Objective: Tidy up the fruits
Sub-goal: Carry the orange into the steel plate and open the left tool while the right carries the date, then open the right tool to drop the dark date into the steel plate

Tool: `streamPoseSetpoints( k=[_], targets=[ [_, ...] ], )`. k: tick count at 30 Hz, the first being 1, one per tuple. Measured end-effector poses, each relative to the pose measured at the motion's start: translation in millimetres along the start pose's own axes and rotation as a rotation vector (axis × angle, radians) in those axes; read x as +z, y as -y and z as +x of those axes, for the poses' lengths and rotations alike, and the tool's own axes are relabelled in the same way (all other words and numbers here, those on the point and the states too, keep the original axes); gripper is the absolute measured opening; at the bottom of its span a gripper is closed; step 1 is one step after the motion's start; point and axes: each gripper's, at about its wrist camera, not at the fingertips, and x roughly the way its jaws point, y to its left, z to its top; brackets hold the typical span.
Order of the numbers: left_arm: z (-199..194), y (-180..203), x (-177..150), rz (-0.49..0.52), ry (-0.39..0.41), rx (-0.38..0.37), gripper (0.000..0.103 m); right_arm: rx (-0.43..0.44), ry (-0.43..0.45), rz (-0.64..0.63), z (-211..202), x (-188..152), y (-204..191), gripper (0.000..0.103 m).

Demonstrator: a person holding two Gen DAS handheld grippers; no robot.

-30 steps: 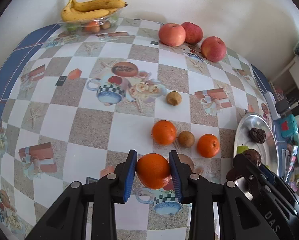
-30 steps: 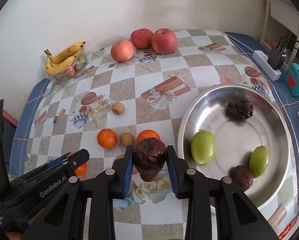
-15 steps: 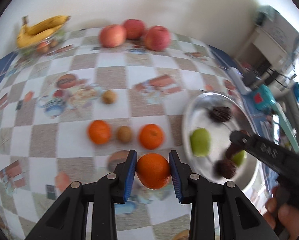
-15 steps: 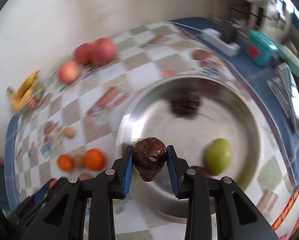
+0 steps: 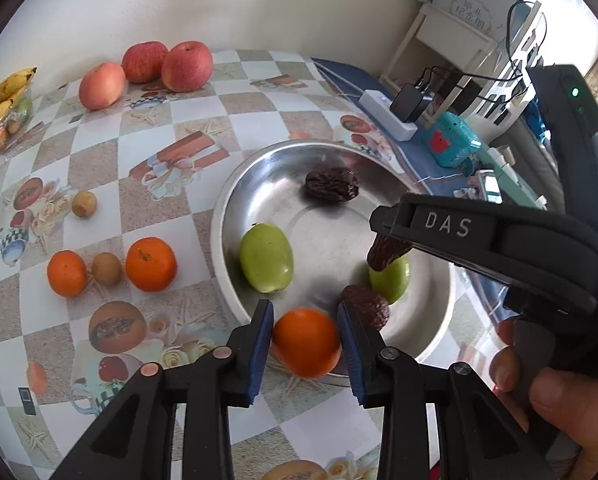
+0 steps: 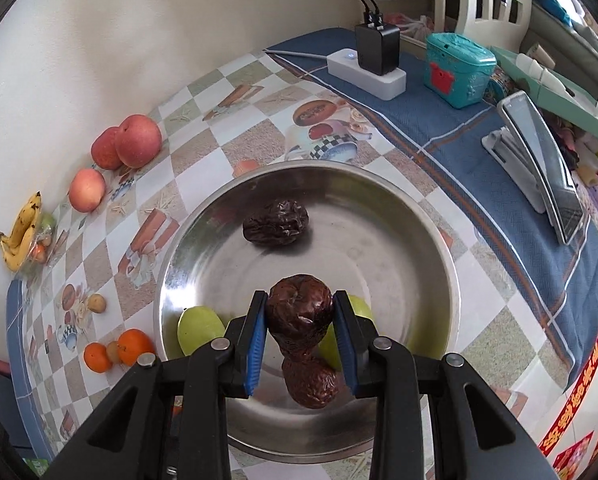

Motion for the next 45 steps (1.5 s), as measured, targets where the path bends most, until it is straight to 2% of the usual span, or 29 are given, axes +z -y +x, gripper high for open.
streamPoseSetpoints(
  k=[7, 18, 24, 26, 29, 35, 40, 45],
  targets=[
    [-1, -18, 3, -0.069, -0.001, 0.004, 0.041, 0.0, -0.015, -0.05, 4, -1, -9, 0.035],
    [-2, -37, 2, -0.127, -0.017, 0.069, 0.055, -0.012, -0.03, -0.079, 8, -5, -16, 0.036],
    [-3, -49, 3, -0.176, -0.026, 0.078, 0.058, -0.014, -0.033, -0.103, 10, -7, -21, 0.036],
    [-3, -54, 3, -0.197, -0.03, 0.074, 0.061, -0.015, -0.03, -0.111, 9, -7, -23, 0.036],
    [-6, -66, 2, -0.252, -0.029, 0.078, 0.065, -0.012, -0.031, -0.129, 10, -9, -27, 0.036],
    [-12, -93, 0, -0.367, -0.031, 0.08, 0.066, -0.013, -0.034, -0.172, 11, -13, -38, 0.036],
    [-29, -121, 0, -0.453, 0.008, 0.114, 0.07, -0.017, -0.041, -0.204, 13, -17, -46, 0.036],
    [-48, -167, -8, -0.615, 0.036, 0.115, 0.071, -0.011, -0.046, -0.24, 14, -22, -59, 0.036]
  ],
)
